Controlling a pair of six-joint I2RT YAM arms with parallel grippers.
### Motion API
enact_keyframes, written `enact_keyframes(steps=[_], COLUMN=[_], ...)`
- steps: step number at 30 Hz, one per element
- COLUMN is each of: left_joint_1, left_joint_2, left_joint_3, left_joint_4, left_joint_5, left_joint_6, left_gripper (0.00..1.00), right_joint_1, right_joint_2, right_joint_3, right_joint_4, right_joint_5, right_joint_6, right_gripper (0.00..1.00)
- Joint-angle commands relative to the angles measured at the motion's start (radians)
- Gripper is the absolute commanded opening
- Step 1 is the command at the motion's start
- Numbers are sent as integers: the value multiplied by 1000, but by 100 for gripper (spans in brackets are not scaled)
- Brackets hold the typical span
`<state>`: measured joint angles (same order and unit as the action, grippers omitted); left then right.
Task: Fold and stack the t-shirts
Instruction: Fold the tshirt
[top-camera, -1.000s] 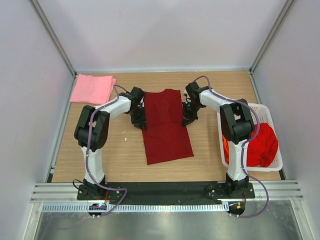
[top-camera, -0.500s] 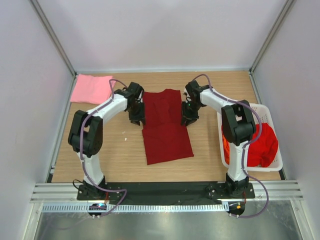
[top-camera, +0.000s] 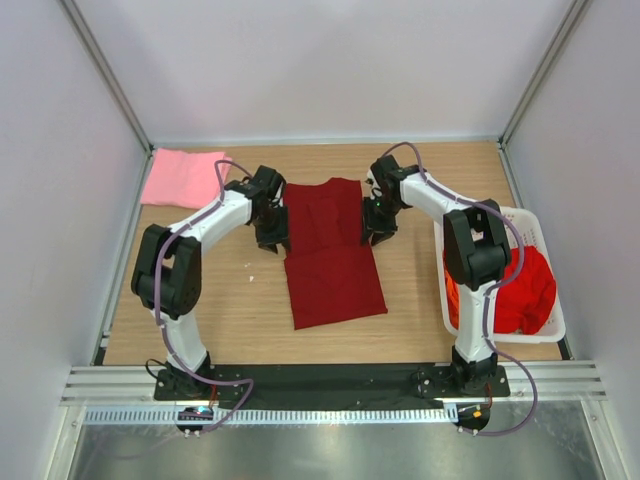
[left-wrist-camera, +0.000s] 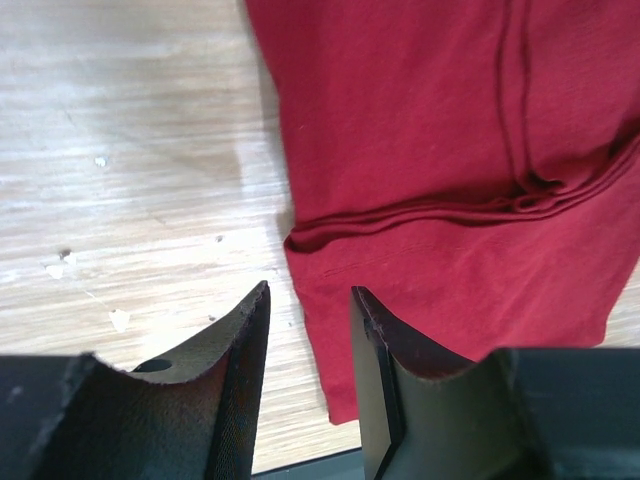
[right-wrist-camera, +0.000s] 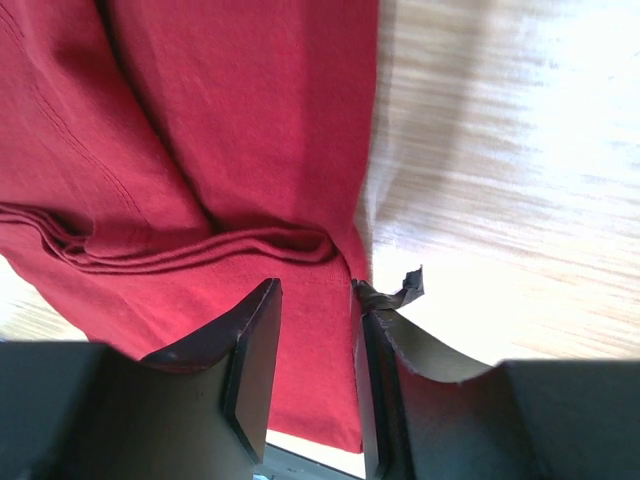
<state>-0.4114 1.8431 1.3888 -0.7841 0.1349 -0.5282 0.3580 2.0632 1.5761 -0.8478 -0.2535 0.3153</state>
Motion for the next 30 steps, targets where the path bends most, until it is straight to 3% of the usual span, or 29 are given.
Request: enact_keyframes(steps=[1,7,11,16,24,25,30], left_joint_1=[0,0,0,0,0,0,3], left_joint_2=[-44,-25,-13,-15,-12,-10,-1], left_joint_3=[-28,-57,-57,-53,-57,-57,-48], left_joint_4=[-4,5,5,9,9,9,5], left_joint_5=[-9,-6,-4,0,2,3,0], left_joint_6=[-18,-33,-36,-42,-36,-36,-35], left_gripper=[39,39,48,52,49,49,49], right_joint_1=[2,2,4,4,4,6,6], right_joint_2=[6,20,38,61,20,5,-35], right_joint_3=[47,53,47,53,61,58,55], right_joint_4=[7,4,15,16,-16,-14,-40], right_joint_5=[-1,-26,-27,-24,16,13,36], right_joint_6=[-9,-5,-5,-2,11,13,19], right_gripper=[38,36,36,34,11,4,1])
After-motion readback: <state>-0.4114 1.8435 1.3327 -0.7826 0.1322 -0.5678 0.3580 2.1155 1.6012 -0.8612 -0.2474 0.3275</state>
